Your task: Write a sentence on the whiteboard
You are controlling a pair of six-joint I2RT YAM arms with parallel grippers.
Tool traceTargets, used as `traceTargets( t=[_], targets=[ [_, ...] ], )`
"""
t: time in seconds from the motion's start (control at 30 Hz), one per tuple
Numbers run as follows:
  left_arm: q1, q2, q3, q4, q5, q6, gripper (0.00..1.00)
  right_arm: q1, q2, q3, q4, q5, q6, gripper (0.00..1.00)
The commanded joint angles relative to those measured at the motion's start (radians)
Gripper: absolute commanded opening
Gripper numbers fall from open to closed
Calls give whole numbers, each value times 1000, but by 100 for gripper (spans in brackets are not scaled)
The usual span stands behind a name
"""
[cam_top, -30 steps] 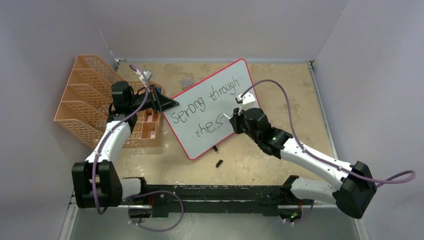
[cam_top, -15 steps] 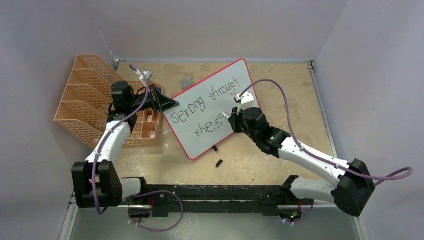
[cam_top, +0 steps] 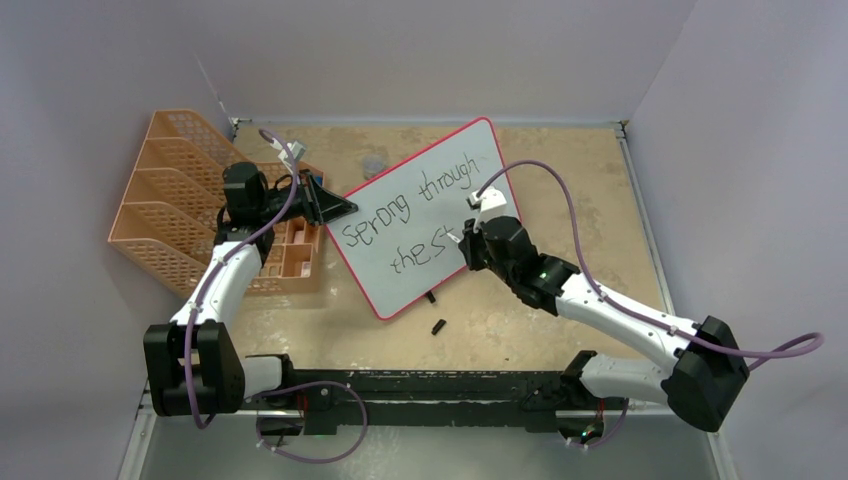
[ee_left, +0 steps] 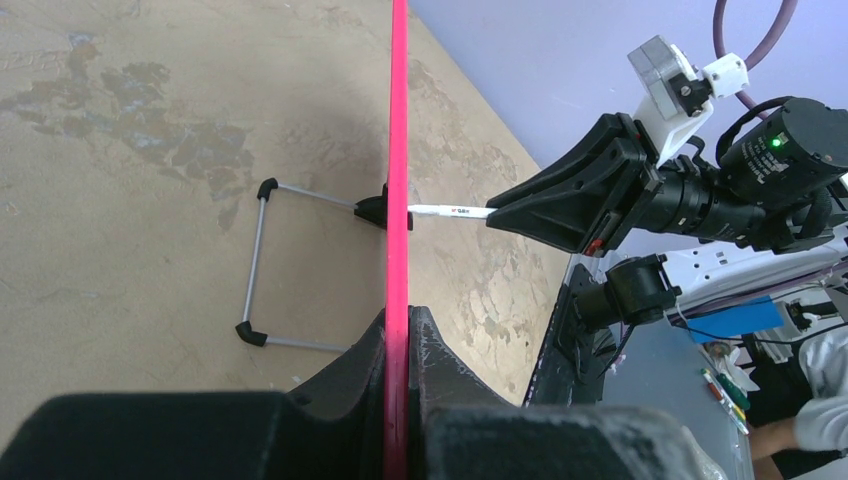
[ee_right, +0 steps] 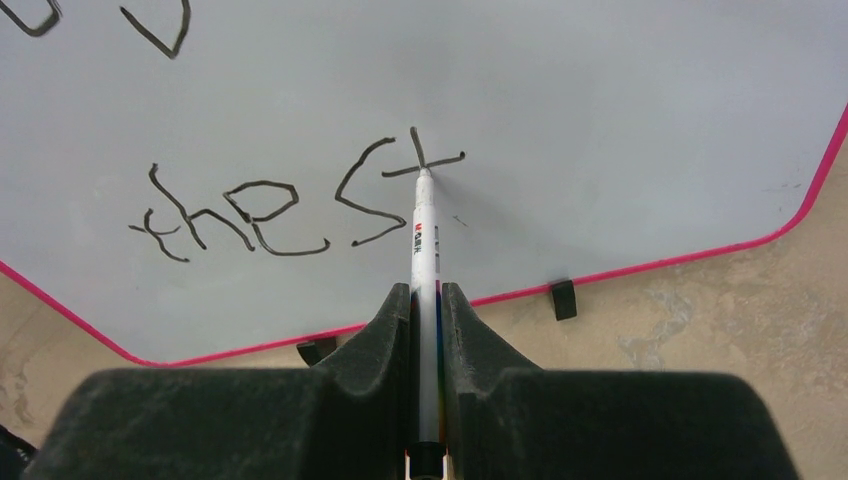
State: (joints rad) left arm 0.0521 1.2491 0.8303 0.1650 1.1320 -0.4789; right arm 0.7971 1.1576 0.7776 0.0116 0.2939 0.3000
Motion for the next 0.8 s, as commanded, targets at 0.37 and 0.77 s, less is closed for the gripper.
traceTargets(
  t=[0.37, 0.77],
  targets=[
    [7, 3, 11, 35, 28, 18, 0, -4, 49, 65, -119, -27, 59, 0],
    [8, 2, 11, 34, 28, 20, 0, -4, 63, 81, -153, 42, 76, 0]
  ],
)
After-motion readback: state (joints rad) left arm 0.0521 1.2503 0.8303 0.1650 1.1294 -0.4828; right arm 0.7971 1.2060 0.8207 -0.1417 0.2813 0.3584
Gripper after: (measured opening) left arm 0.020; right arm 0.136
